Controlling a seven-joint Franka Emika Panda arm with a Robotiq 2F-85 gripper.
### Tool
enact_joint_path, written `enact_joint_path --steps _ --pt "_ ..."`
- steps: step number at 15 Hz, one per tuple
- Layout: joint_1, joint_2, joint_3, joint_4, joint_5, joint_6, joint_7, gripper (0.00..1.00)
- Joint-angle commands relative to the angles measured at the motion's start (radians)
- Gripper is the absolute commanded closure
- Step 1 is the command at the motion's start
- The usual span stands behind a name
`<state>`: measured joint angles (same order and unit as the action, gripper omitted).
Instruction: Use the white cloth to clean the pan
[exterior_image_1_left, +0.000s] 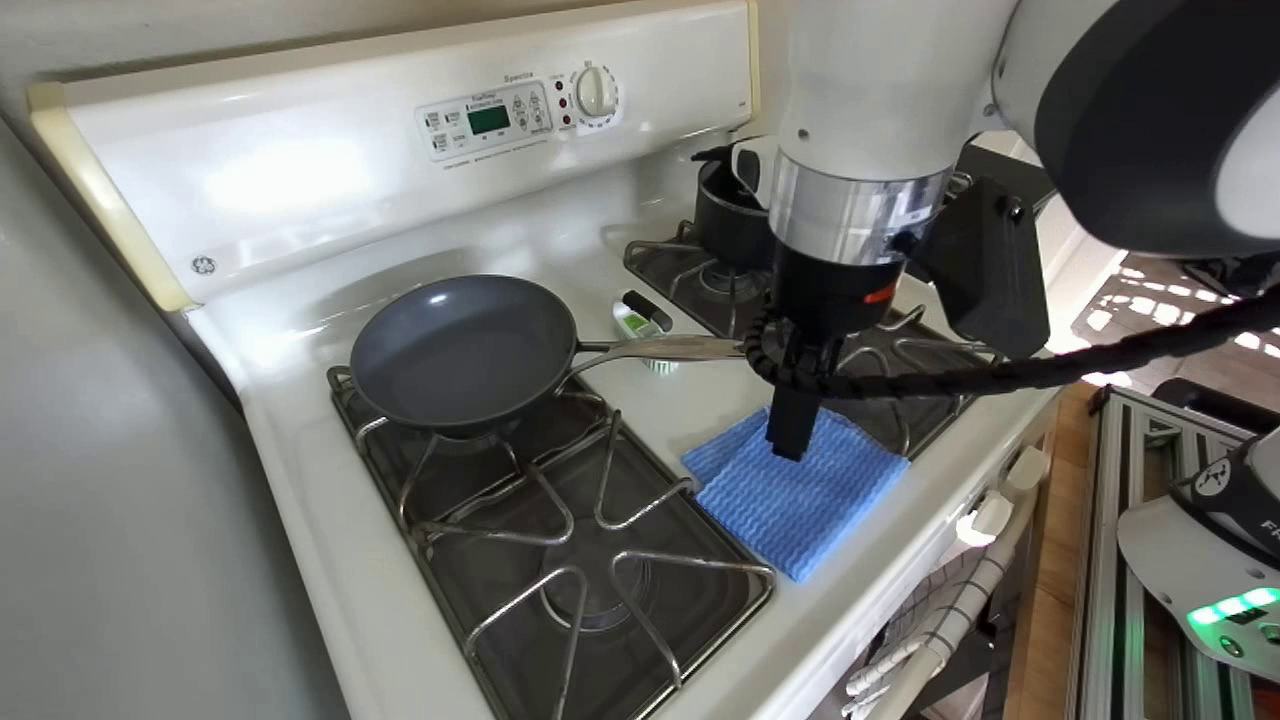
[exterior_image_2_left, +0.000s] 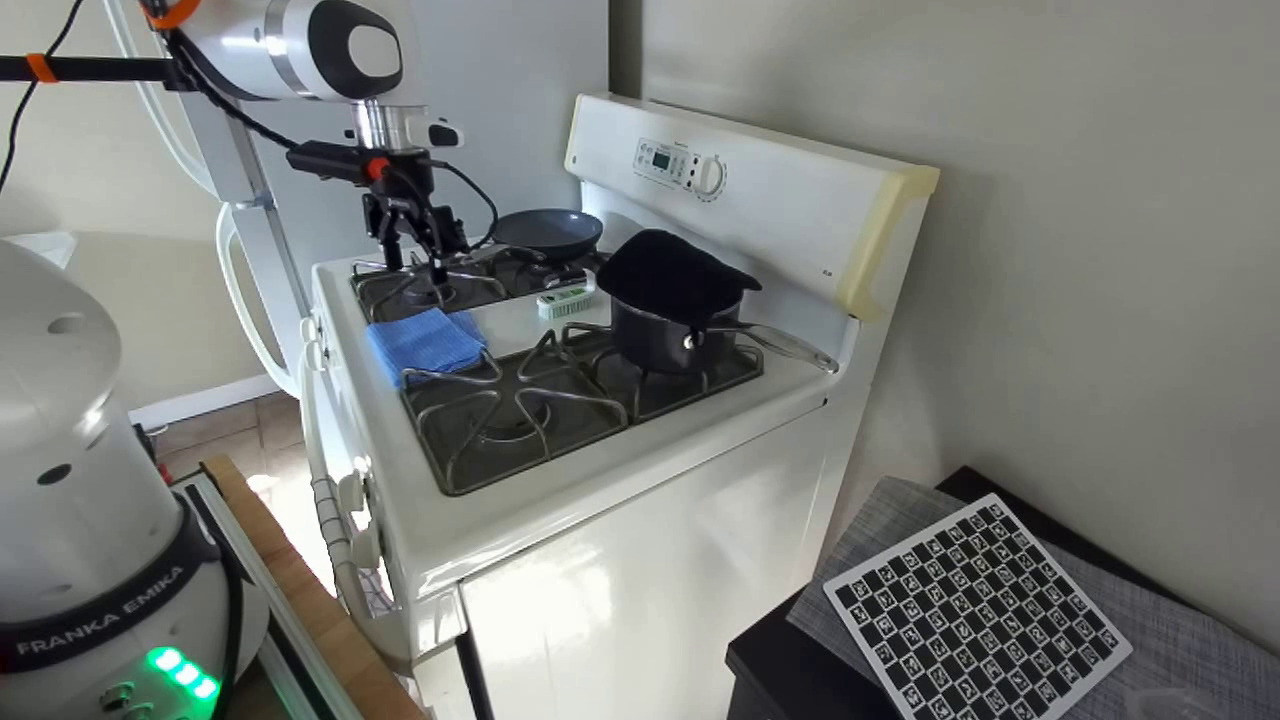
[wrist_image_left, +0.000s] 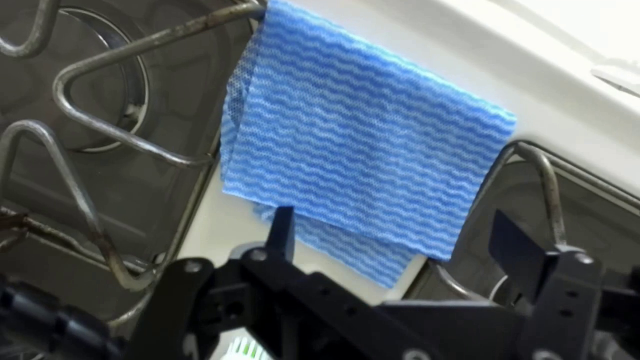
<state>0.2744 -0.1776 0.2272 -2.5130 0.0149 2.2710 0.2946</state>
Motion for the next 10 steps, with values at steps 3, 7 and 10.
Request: enact_joint_path --steps 3,7,10 --pt "-0.022 -0.107 0.015 0.06 -0.011 -0.067 -0.01 0.0" --pt "-0.031 -0.145 0.023 0.13 -0.02 -0.107 -0.008 0.0" --pt "-0.032 -0.135 0.023 0.135 0.0 -0.08 -0.008 0.0"
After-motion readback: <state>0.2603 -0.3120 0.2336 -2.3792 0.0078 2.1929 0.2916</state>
